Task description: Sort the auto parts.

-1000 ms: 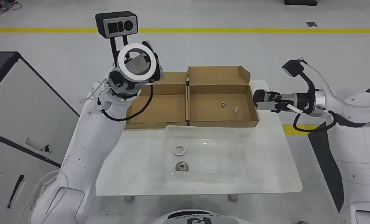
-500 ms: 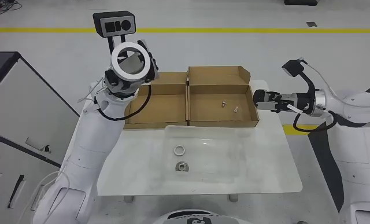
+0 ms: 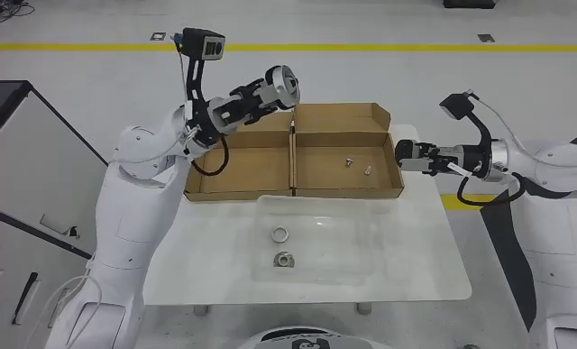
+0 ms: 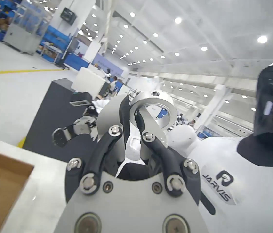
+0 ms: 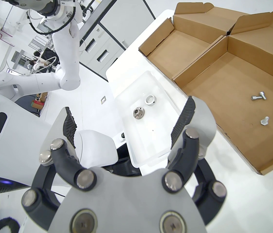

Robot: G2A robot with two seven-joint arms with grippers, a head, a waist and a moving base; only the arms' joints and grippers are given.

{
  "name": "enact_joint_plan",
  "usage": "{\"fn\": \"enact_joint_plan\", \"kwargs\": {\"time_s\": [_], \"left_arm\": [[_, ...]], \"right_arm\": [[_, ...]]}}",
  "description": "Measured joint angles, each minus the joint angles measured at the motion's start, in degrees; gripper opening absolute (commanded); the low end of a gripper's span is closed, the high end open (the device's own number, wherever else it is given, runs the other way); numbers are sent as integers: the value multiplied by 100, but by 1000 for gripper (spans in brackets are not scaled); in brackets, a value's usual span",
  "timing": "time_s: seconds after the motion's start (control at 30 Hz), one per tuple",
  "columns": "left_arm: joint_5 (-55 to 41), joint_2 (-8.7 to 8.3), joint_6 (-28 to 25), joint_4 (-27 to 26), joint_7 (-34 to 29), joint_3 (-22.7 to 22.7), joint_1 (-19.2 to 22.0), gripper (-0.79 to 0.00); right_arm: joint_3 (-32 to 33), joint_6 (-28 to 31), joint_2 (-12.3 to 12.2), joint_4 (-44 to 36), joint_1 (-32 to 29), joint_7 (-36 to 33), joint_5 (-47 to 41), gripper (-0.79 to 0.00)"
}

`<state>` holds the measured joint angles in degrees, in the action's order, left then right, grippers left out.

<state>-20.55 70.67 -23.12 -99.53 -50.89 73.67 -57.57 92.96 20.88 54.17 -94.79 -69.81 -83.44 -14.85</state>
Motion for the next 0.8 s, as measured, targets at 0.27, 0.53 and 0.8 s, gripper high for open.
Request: {"fn": "enact_joint_plan", "kwargs": {"time_s": [0.27,0.53,0.8], "left_arm": [[1480,-99,551,46,18,93,5,-785],[3166,-172,1073,237,305,4,57,-785],[4612,-191,1324,719,106,-429,586,-785]], "right_arm": [[0,0,0,0,0,0,0,0],[0,0,0,0,0,0,0,0],[0,0,0,0,0,0,0,0]]}}
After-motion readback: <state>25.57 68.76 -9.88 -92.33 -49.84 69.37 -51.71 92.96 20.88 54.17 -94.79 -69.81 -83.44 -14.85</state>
